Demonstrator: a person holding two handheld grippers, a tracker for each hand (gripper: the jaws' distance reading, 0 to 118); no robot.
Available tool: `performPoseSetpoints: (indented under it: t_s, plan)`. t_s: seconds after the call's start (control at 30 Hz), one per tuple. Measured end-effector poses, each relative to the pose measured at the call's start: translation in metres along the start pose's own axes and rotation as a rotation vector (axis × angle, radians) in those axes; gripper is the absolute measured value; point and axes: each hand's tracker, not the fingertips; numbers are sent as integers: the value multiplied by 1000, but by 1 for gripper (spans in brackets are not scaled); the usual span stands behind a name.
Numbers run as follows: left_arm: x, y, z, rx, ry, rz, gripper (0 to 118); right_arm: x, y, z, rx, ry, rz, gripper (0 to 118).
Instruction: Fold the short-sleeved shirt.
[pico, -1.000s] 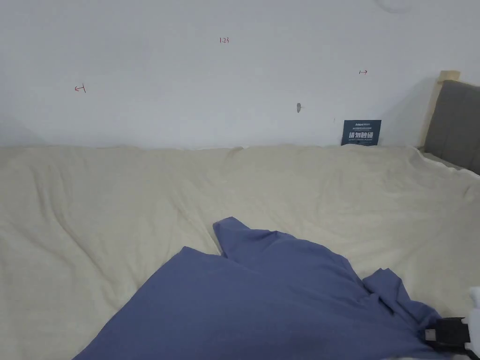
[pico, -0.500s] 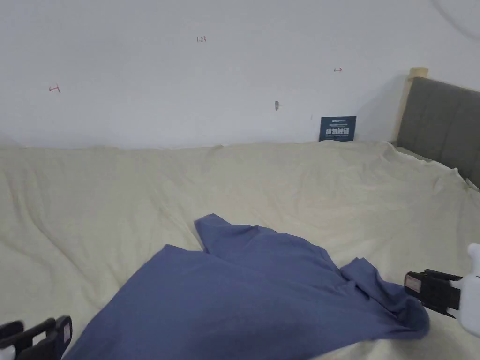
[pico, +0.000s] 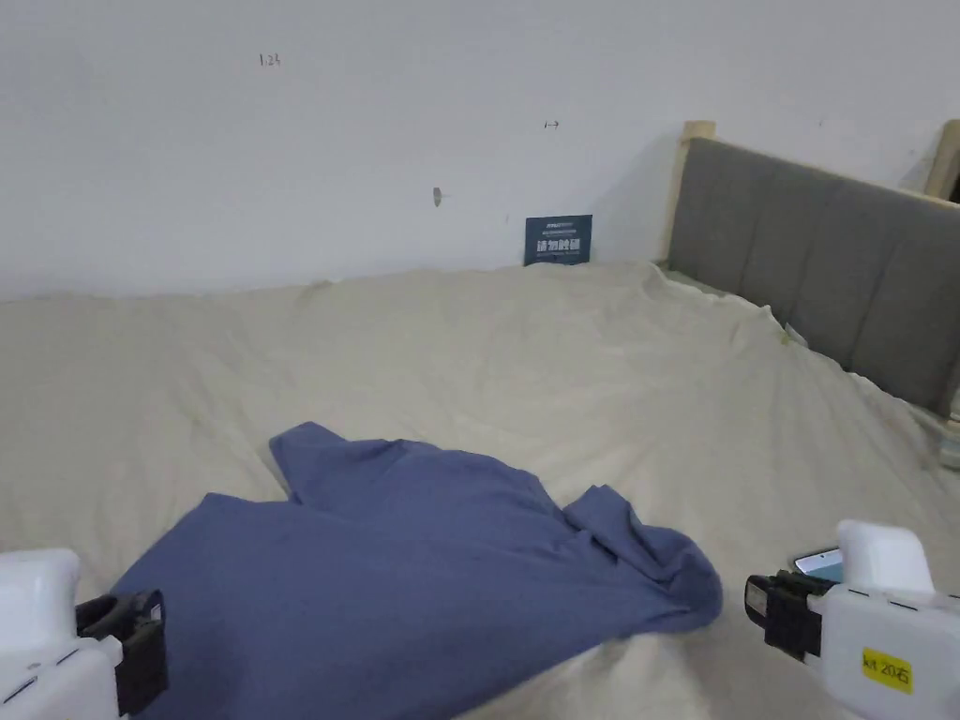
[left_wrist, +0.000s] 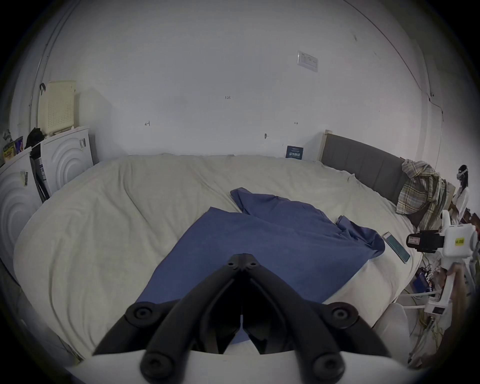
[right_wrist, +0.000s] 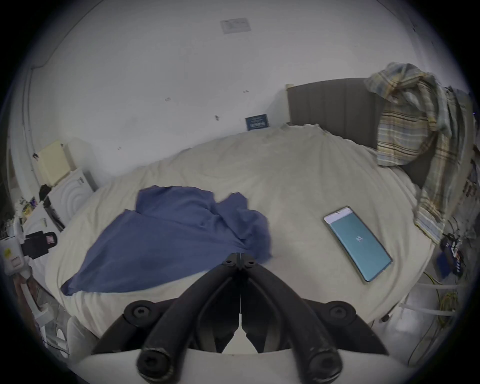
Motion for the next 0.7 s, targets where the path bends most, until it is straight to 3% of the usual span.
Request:
performPoseSetpoints:
  t_s: [0.1, 0.17, 0.2, 0.23, 0.27, 0.3, 0.47, 0.53, 0.6, 0.63, 0.67, 0.7]
  plan:
    - [1, -4, -3, -16, -11, 3, 0, 18, -11, -14, -36, 44, -72, 0]
    - [0, -6, -9, -37, -11, 5, 0, 23, -17, -25, -61, 42, -44, 2]
    - [0, -7, -12, -44, -8, 5, 0, 25, -18, -32, -62, 25, -36, 20]
    - [0, -7, -14, -55, -5, 3, 0, 27, -17, -41, -69, -18, -19, 64]
    - [0, -8, -15, -60, -5, 1, 0, 26, -18, -48, -81, -58, -22, 90]
    - [0, -9, -17, -66, -7, -3, 0, 27, -18, -54, -75, -50, -24, 98]
    - [-2, -11, -33, -110, 3, -9, 0, 41, 0, -102, -136, 54, -153, 98]
    - [-3, -12, -39, -122, 8, -7, 0, 39, 6, -119, -154, 21, -138, 98]
    - [-5, -12, -45, -135, 11, -5, 0, 33, 10, -133, -190, -14, -50, 97]
    - [-6, -12, -50, -143, 15, -2, 0, 31, 12, -140, -217, -17, -20, 84]
    - [-6, -12, -54, -152, 19, 1, 0, 25, 11, -142, -239, 11, -1, 55]
    - [-7, -12, -57, -163, 21, -2, 0, 23, 12, -143, -222, 19, -10, 15]
